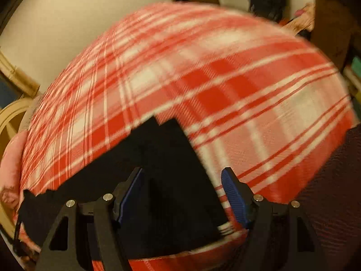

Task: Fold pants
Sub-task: 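Grasp the black pants leg end with the right tool and lift it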

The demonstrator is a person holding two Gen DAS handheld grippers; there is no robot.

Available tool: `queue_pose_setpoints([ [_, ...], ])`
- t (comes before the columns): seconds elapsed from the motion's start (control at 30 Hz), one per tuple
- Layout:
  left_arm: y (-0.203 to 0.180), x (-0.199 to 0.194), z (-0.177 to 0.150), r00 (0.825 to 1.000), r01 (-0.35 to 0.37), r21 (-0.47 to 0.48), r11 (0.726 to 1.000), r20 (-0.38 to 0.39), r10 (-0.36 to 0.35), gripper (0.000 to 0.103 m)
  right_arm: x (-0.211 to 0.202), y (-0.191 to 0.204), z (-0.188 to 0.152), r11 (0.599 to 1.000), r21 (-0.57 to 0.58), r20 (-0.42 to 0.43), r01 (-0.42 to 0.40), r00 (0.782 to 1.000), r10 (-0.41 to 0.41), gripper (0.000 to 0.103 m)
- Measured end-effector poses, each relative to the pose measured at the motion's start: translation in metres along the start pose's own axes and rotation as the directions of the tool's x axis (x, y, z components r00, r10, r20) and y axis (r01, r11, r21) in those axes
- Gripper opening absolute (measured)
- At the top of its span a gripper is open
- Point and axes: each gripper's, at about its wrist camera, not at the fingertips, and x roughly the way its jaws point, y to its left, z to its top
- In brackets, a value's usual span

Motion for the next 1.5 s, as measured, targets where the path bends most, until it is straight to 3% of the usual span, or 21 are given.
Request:
queue_pose_setpoints([
  [0.1,-0.001,-0.005,0.0,1.0,-0.024,0.005,1.0,0.002,0.024,0.098,0.002,0.02,-0.012,0.989,-0.132,-0.011,0.059,0.998,-0.061,0.074],
  [0.17,0.004,-0.008,0.001,0.999,-0.035,-0.013,0.999,0.005,0.035,0.098,0.003,0.023,-0.016,0.985,-0.17,-0.042,0.032,0.998,-0.04,0.07],
  [0.2,0.005,-0.008,0.002,0.999,-0.037,-0.021,0.999,0.004,0.037,0.098,0.001,0.023,-0.018,0.985,-0.172,-0.055,0.015,0.998,-0.025,0.059],
  [0.27,0.007,-0.008,0.002,0.999,-0.039,-0.038,0.999,0.0,0.039,0.098,-0.005,0.013,-0.018,0.991,-0.117,-0.075,-0.063,0.996,0.054,0.018],
  [0.3,0.007,-0.009,0.002,0.999,-0.04,-0.042,0.998,0.001,0.04,0.098,-0.009,0.006,-0.018,0.99,-0.059,-0.088,-0.131,0.988,0.125,0.01],
  [0.4,0.005,-0.012,0.004,0.999,-0.041,-0.044,0.998,0.007,0.041,0.098,-0.034,-0.001,-0.019,0.97,0.0,-0.01,-0.242,0.97,0.242,0.01],
  [0.5,0.002,-0.017,0.008,0.999,-0.043,-0.037,0.998,0.023,0.044,0.098,-0.081,-0.013,-0.013,0.919,0.049,0.147,-0.392,0.913,0.382,0.009],
  [0.53,0.001,-0.019,0.01,0.999,-0.046,-0.034,0.998,0.028,0.047,0.098,-0.095,-0.015,-0.011,0.909,0.047,0.191,-0.413,0.897,0.398,0.009],
  [0.57,0.0,-0.021,0.011,0.998,-0.047,-0.031,0.998,0.032,0.048,0.098,-0.103,-0.014,-0.009,0.913,0.032,0.212,-0.406,0.896,0.391,0.009],
  [0.67,-0.006,-0.026,0.014,0.998,-0.049,-0.012,0.999,0.049,0.05,0.098,-0.104,-0.008,-0.007,0.945,-0.016,0.198,-0.327,0.925,0.324,0.009],
  [0.83,-0.008,-0.026,0.009,0.997,-0.061,0.005,0.998,0.042,0.061,0.098,-0.067,-0.006,-0.014,0.98,-0.048,0.106,-0.195,0.974,0.199,0.009],
  [0.93,-0.004,-0.02,0.006,0.997,-0.071,0.002,0.997,0.019,0.071,0.098,-0.062,0.0,-0.016,0.987,-0.055,0.115,-0.15,0.981,0.156,0.009],
  [1.03,-0.003,-0.019,0.007,0.997,-0.07,0.003,0.998,0.019,0.07,0.098,-0.089,0.035,-0.02,0.972,-0.133,0.156,-0.193,0.964,0.213,0.009],
  [1.13,-0.002,-0.016,0.008,0.997,-0.069,0.002,0.998,0.021,0.069,0.098,-0.121,0.096,-0.027,0.921,-0.242,0.164,-0.306,0.922,0.35,0.009],
  [1.2,0.001,-0.012,0.008,0.998,-0.06,-0.014,0.998,0.014,0.061,0.098,-0.129,0.155,-0.039,0.847,-0.342,0.11,-0.408,0.877,0.467,0.009],
  [1.27,0.005,-0.008,0.006,0.999,-0.051,-0.032,0.998,0.007,0.051,0.098,-0.125,0.206,-0.055,0.785,-0.427,0.053,-0.449,0.854,0.518,0.009],
  [1.37,0.012,-0.006,0.002,0.999,-0.053,-0.04,0.998,0.001,0.053,0.098,-0.099,0.284,-0.085,0.668,-0.512,-0.066,-0.54,0.8,0.596,0.009],
  [1.5,0.034,-0.01,0.0,0.997,-0.075,-0.07,0.995,0.007,0.076,0.098,-0.044,0.371,-0.133,0.571,-0.622,-0.17,-0.536,0.804,0.569,0.009],
])
